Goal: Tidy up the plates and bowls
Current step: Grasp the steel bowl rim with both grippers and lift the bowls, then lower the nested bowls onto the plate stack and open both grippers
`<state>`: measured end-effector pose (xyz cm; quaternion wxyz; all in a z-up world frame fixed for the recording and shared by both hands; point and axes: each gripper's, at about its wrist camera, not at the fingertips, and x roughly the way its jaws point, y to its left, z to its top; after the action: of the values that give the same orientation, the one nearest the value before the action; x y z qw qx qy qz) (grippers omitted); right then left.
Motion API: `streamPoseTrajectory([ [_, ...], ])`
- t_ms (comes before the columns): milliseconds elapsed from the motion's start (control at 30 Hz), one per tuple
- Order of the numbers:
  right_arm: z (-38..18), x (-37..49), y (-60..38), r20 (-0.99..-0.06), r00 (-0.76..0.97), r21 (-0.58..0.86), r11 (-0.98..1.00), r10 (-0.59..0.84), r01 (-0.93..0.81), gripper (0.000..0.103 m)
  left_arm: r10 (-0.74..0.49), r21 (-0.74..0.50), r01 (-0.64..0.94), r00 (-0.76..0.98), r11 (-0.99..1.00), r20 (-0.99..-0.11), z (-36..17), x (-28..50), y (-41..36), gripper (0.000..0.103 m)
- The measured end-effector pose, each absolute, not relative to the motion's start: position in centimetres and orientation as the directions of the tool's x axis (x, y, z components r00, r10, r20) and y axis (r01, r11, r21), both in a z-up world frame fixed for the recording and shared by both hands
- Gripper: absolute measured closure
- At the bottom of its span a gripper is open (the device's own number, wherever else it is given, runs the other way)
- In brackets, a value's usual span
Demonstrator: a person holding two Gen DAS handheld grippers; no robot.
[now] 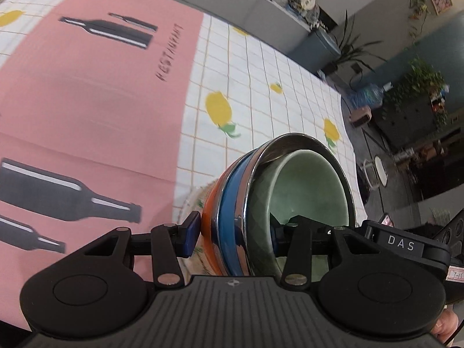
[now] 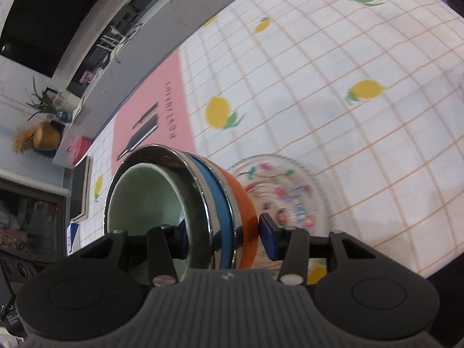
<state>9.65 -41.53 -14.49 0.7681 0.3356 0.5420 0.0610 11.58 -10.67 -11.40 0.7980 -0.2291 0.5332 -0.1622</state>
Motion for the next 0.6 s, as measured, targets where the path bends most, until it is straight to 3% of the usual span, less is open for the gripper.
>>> streamPoseTrajectory([
  [600,-16.6,9.6,-43.0,-0.809,0.376,0.572,0.753,0.453,0.325,0.057,-0.49,-0.518,-0.011,0.306,0.855,-0.816,-13.2,12.3,-12.6,0.053],
])
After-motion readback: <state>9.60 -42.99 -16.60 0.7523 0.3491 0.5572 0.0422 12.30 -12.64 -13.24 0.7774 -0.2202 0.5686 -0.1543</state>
